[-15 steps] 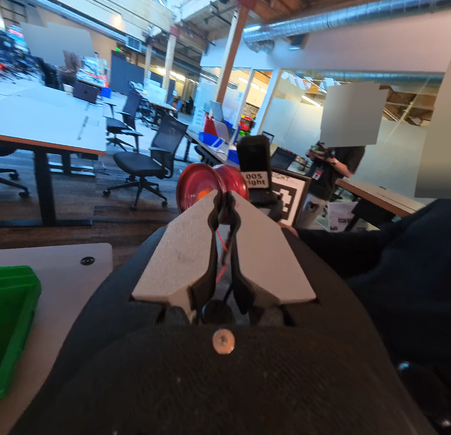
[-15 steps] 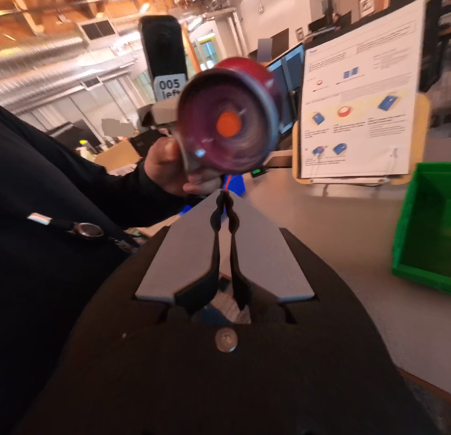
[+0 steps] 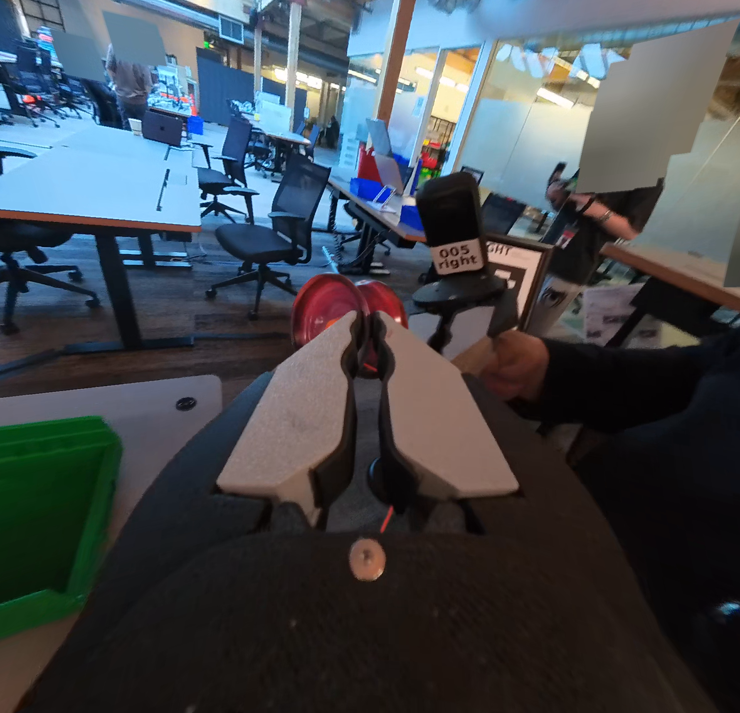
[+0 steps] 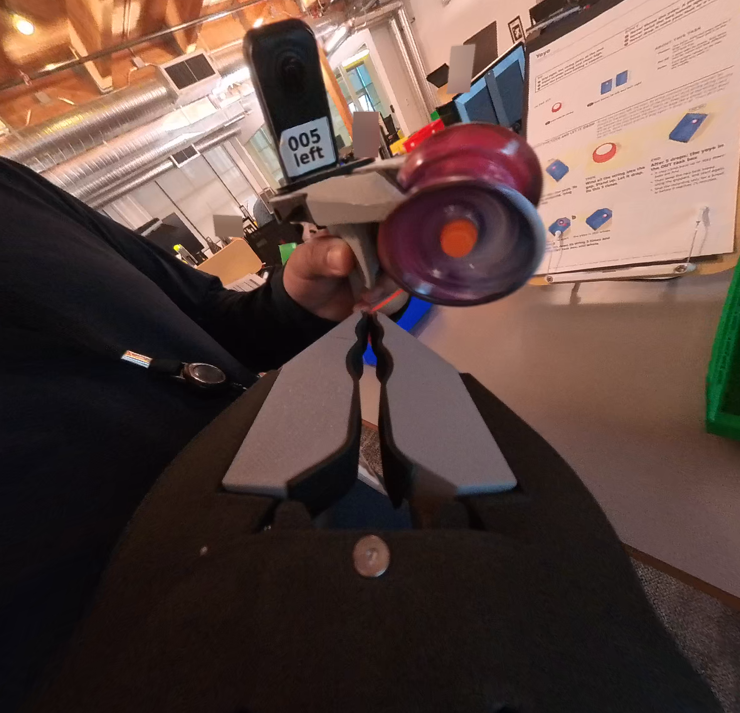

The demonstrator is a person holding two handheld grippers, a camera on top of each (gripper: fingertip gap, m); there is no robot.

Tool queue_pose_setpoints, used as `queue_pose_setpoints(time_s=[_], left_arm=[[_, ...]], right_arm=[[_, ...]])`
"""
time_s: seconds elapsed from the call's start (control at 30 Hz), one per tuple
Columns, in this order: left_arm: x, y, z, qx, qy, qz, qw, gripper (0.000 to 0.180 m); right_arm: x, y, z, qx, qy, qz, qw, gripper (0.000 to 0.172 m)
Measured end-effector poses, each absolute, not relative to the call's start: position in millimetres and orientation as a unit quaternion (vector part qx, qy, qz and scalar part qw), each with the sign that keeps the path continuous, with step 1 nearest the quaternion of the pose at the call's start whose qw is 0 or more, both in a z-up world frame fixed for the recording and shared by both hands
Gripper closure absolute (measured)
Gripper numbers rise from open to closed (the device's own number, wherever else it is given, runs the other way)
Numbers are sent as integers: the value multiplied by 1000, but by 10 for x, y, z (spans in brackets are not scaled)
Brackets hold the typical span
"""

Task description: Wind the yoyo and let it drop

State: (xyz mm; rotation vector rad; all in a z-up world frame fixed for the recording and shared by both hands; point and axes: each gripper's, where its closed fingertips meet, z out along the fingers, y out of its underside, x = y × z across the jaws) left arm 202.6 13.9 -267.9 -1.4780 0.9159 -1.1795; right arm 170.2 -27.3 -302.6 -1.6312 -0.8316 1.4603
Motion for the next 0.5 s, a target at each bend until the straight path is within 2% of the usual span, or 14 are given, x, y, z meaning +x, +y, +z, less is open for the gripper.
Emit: queue_pose_setpoints(time_s=[0.13, 0.23, 0.37, 0.5], left_arm=[[1999, 280, -2809, -632, 393, -404, 532, 179], [1947, 351, -2955, -646, 407, -371, 528, 179], [1967, 231, -3132, -652, 428, -390, 490, 179], [1966, 31, -3064, -626, 430, -461, 459, 178]], right_arm=[[1591, -519, -2986, -629, -360, 583, 367, 172], [1640, -540, -2940, -637, -373, 552, 388, 172], [1964, -332, -2730, -648, -378, 502, 430, 172], [2385, 1, -2696, -687, -394, 392, 468, 172]])
